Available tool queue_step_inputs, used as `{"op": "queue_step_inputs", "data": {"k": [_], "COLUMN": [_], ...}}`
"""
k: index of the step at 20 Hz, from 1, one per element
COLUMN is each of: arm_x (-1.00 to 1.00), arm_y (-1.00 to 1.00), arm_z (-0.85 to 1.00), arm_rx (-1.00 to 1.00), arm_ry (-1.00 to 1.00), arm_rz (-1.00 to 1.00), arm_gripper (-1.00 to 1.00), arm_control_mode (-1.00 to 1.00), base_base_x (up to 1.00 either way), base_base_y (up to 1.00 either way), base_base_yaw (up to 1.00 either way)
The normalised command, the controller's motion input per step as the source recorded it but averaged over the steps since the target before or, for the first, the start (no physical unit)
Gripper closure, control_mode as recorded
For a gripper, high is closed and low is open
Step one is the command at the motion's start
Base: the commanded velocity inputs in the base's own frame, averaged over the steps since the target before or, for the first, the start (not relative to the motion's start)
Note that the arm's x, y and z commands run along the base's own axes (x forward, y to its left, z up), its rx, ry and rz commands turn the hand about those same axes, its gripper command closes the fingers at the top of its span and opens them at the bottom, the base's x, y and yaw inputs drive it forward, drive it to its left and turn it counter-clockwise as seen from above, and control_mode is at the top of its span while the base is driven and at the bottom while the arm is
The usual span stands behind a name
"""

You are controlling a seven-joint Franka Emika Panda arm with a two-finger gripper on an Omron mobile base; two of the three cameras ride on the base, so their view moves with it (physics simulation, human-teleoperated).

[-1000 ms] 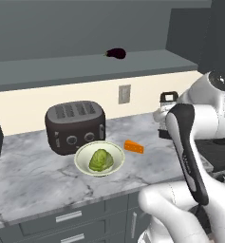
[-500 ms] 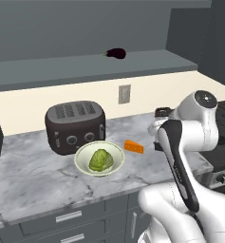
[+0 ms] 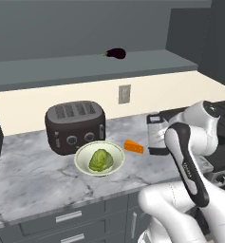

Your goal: Pick the cheese from the fridge and the cheese grater from the cabinet and place them next to the salad bowl.

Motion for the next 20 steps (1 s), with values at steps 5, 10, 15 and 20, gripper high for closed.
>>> {"op": "queue_step_inputs", "data": {"k": [5,10,15,20], "arm_x": [0.20,0.13,0.22,0.58], "arm_y": [-0.02,0.22,0.16,0.05], "arm_z": [-0.08,-0.28,-0.18,-0.50], "arm_rx": [0.02,0.00,0.00,0.00], "arm_ry": [-0.01,-0.02,0.00,0.00], "arm_rz": [0.31,0.12,0.00,0.00], "arm_gripper": [1.00,1.00,1.00,1.00], "arm_control_mode": [-1.00,-1.00,-1.00,-1.00], "base_base_x": [0.00,0.00,0.00,0.00], "base_base_y": [0.00,0.00,0.00,0.00], "base_base_yaw": [0.00,0.00,0.00,0.00]}}
